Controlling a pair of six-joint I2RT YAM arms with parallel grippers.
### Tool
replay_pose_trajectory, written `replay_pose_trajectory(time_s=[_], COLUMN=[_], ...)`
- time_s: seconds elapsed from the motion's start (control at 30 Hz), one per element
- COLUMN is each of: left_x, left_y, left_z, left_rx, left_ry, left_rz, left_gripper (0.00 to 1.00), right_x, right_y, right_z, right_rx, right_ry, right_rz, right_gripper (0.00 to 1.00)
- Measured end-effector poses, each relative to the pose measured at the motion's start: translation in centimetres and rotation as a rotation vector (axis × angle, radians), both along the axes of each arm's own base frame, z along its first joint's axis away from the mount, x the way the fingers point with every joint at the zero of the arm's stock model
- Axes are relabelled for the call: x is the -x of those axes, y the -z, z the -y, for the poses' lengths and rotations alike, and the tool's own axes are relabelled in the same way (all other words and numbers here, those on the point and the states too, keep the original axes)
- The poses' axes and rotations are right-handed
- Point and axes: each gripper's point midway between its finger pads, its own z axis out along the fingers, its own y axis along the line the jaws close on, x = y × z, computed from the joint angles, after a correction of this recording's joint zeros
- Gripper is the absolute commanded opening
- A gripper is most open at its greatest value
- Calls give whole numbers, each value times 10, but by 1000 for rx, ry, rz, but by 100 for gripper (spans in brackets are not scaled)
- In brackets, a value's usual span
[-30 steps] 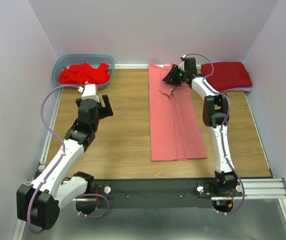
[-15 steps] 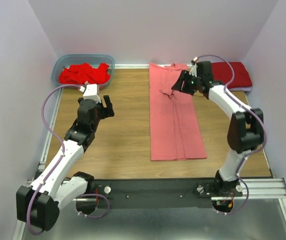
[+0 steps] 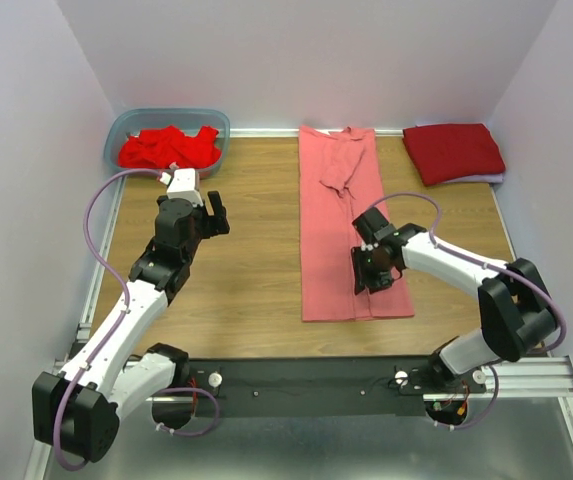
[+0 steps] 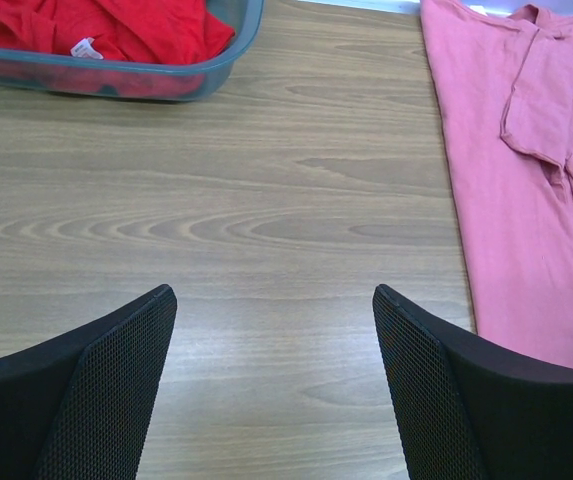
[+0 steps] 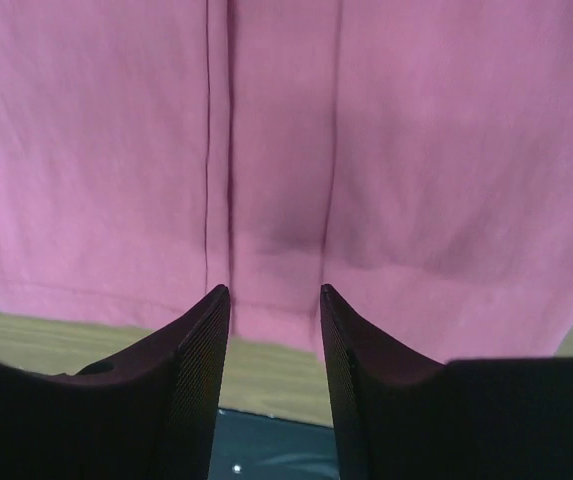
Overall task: Fold and stack the t-shirts
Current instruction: Fold the tshirt
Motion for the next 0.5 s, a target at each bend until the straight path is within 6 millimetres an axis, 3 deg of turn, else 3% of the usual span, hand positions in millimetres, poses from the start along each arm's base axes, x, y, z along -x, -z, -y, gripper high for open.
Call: replay_pose_trajectory(time_s=[0.2, 0.4, 0.5], left_x=[0, 0, 0], left_y=[3, 5, 5], left_z=[0, 0, 0], left_rx=[-3, -6, -7], left_ry=[0, 0, 0], left_rz=[-11, -19, -19], left_gripper=[87, 87, 87], right_x=[25, 26, 26], right_y=[4, 6, 7], right_z=[3, 9, 14], right_rx=[56, 102, 126], right_ry=[6, 31, 41], right_rz=[-29, -22, -16], right_gripper=[48, 46, 38])
